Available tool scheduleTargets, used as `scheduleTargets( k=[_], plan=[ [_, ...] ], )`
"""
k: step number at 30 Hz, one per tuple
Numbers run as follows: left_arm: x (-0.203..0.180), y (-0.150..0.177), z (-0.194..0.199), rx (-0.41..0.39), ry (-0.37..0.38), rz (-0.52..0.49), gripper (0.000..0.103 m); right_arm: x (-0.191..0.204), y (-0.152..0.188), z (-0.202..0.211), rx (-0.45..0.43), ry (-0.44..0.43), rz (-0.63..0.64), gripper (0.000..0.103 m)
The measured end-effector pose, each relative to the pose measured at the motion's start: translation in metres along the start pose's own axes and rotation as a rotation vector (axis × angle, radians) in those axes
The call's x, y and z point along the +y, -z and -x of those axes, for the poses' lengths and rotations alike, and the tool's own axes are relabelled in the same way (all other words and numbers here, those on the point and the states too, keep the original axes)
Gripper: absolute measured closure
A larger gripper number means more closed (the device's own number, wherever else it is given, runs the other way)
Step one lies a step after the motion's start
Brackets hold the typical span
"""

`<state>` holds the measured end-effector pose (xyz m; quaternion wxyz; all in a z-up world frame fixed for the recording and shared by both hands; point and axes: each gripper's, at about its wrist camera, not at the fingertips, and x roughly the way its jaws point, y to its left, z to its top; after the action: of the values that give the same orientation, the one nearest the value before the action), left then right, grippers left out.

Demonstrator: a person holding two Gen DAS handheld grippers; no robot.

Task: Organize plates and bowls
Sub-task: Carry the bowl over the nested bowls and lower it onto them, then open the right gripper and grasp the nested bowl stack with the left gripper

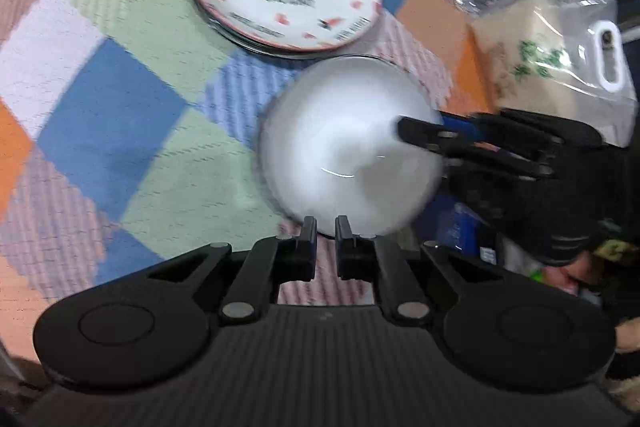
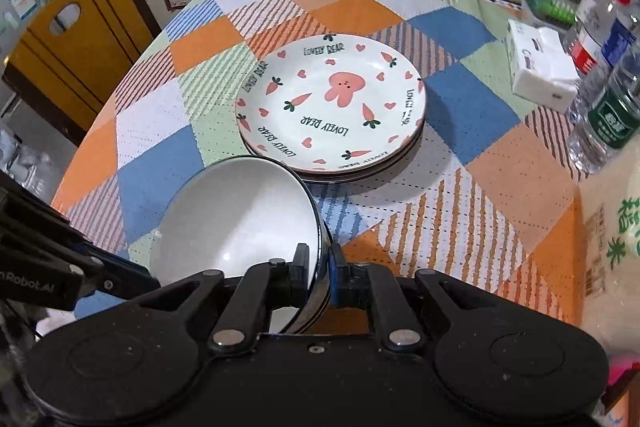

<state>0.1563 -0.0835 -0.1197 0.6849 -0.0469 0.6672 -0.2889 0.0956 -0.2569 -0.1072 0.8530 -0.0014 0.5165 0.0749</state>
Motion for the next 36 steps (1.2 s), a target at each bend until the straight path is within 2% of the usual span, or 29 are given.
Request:
scheduleTargets(
  k=[3,6,9,13,19,23,25,26,27,29,32,36],
  plan=[
    [-0.013,-0.001,-0.003,-0.013,-0.041,-0.046,0.095,0.011,0.003,-0.006,-0.01,0.034,0.054,0.086],
    [-0.012,-0.003,-0.005,-0.007,-0.019,-0.033,0.095,0.016,0.006,-0.01,-0.024,0.058,0.09,0.086],
    [-0.009,-0.002,-0.003,-0.019,-0.036,-0.047,0.095,0.011,0.006,-0.013,-0.01,0.076,0.087,0.086],
    [-0.002,0.003,0.004,-0.049,-0.05,-0.061,0.095,0.0,0.008,-0.005,-0.032,0.006,0.041,0.083],
    [0.011,0.015,0.028,-0.153,-0.044,-0.073,0.093,-0.007,0.019,0.027,-0.123,-0.081,0.032,0.082],
    [0.025,0.023,0.036,-0.22,-0.027,-0.052,0.092,-0.007,0.032,0.045,-0.174,-0.144,0.036,0.071],
    [0.033,0.026,0.036,-0.254,-0.013,-0.036,0.087,-0.005,0.041,0.049,-0.198,-0.195,0.045,0.061],
    [0.036,0.027,0.036,-0.274,-0.004,-0.037,0.08,-0.007,0.046,0.05,-0.213,-0.256,0.035,0.056],
    [0.039,0.029,0.034,-0.303,0.003,-0.044,0.069,-0.011,0.052,0.049,-0.218,-0.327,0.009,0.045],
    [0.047,0.031,0.026,-0.344,0.0,-0.025,0.061,-0.015,0.062,0.041,-0.206,-0.387,-0.006,0.042],
    [0.058,0.035,0.012,-0.352,0.04,0.001,0.058,-0.01,0.077,0.03,-0.191,-0.32,0.047,0.04],
    [0.067,0.039,-0.004,-0.362,0.064,0.03,0.053,-0.002,0.09,0.018,-0.22,-0.249,0.144,0.032]
  ],
)
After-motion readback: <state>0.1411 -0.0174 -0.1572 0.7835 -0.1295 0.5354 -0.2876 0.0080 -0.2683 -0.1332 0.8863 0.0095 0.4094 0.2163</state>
